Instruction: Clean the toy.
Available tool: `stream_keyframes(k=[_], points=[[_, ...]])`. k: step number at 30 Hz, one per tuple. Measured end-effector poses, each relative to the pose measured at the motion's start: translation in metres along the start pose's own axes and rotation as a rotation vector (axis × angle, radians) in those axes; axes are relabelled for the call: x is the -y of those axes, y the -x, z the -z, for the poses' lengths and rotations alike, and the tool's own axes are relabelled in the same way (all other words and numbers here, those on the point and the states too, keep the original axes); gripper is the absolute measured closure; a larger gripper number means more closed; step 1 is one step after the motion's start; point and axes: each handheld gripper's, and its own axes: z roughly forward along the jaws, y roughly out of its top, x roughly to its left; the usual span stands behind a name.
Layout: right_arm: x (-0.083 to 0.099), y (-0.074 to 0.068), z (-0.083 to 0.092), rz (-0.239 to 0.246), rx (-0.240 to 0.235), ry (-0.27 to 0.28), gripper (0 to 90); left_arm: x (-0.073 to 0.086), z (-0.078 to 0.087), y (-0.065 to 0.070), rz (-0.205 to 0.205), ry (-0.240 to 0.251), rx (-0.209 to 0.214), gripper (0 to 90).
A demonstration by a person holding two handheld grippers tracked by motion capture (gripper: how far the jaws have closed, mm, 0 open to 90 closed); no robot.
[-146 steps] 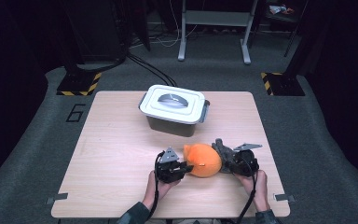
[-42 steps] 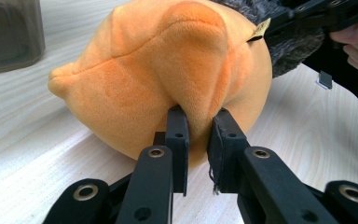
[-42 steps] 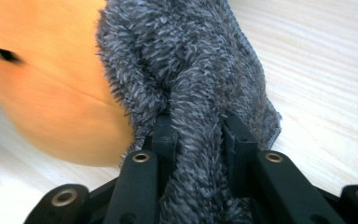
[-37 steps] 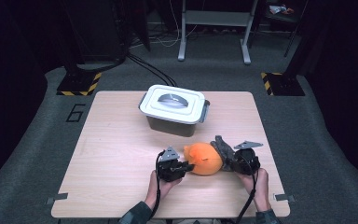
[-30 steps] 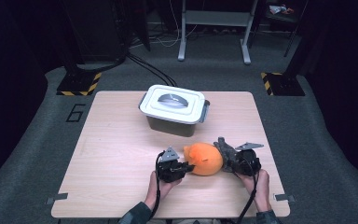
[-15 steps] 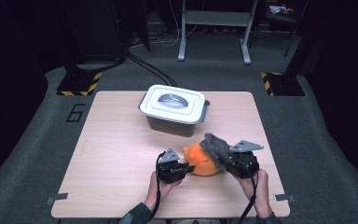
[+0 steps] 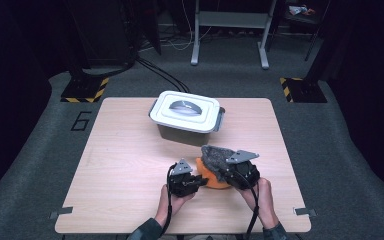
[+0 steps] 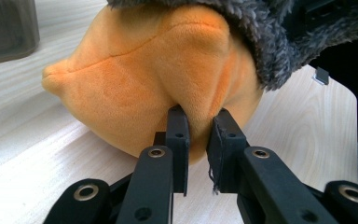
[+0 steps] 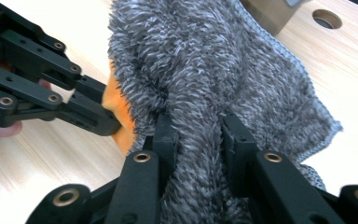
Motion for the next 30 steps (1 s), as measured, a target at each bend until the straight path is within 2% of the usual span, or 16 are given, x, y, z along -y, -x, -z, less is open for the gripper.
stream_keyframes(k=[4,9,12,19,25,28,30], points=[[0.008,0.011,0.002,-0.017,0.019,0.000,70.9,0.001,-0.001,0.000,0.004,0.007,0.000,79.5],[0.019,0.029,0.002,-0.079,0.036,-0.008,70.8,0.000,-0.002,0.001,0.007,0.010,0.003,79.5],[0.026,0.038,0.000,-0.120,0.030,-0.017,70.6,0.000,-0.002,0.000,0.005,0.010,0.005,79.4],[0.045,0.062,-0.013,-0.210,0.046,-0.060,70.6,0.001,-0.001,-0.002,0.008,0.005,0.010,79.4],[0.059,0.074,-0.029,-0.235,0.070,-0.112,70.6,0.002,-0.001,-0.003,0.012,0.011,0.007,79.4],[0.060,0.074,-0.026,-0.240,0.077,-0.106,70.8,0.002,0.000,-0.003,0.007,0.013,0.005,79.4],[0.059,0.073,-0.018,-0.245,0.086,-0.093,71.7,0.003,0.001,-0.004,0.021,0.015,0.016,79.4]])
